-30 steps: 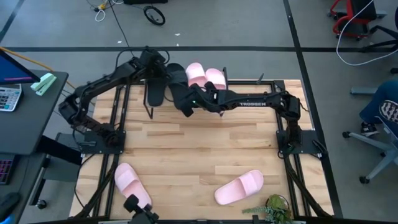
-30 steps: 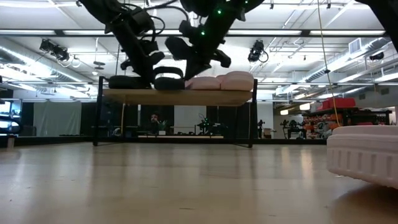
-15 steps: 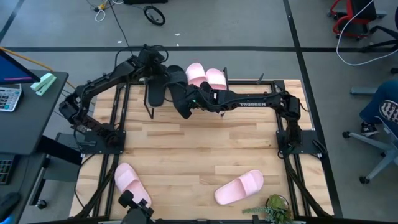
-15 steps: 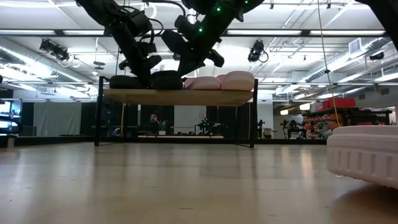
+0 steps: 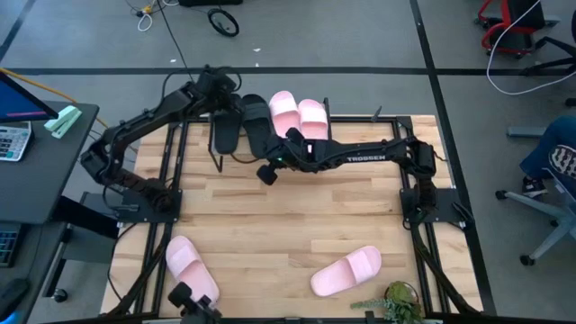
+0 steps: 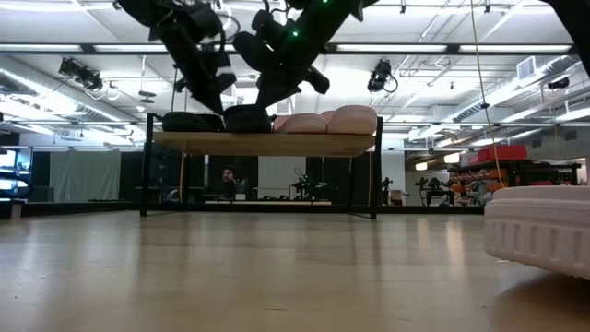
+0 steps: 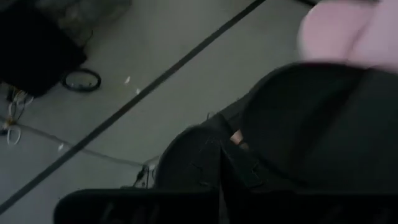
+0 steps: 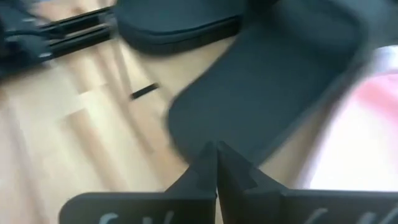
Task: Pick and place slides into the shelf
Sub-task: Put the black slipper on the shelf
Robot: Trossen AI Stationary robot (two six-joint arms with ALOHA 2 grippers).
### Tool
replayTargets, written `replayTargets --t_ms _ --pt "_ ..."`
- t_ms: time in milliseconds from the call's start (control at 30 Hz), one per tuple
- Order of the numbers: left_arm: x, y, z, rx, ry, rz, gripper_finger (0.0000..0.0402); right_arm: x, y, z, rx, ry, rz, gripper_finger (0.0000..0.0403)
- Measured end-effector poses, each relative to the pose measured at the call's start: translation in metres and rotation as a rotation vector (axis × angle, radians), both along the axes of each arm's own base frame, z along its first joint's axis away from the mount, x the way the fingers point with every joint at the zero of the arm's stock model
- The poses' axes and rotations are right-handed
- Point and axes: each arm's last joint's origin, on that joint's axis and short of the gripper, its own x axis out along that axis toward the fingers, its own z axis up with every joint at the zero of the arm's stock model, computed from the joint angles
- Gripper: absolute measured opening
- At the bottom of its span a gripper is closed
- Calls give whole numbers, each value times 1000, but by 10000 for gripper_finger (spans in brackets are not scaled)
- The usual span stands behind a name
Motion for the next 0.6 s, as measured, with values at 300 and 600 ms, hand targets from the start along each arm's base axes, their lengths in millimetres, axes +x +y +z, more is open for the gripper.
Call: replayTargets --t_ms 300,600 --pt "0 -38 35 104 -106 -101 10 3 -47 19 -1 -180 -25 1" --pt "-8 -55 48 118 -125 -131 10 -9 -77 4 37 -148 -138 0"
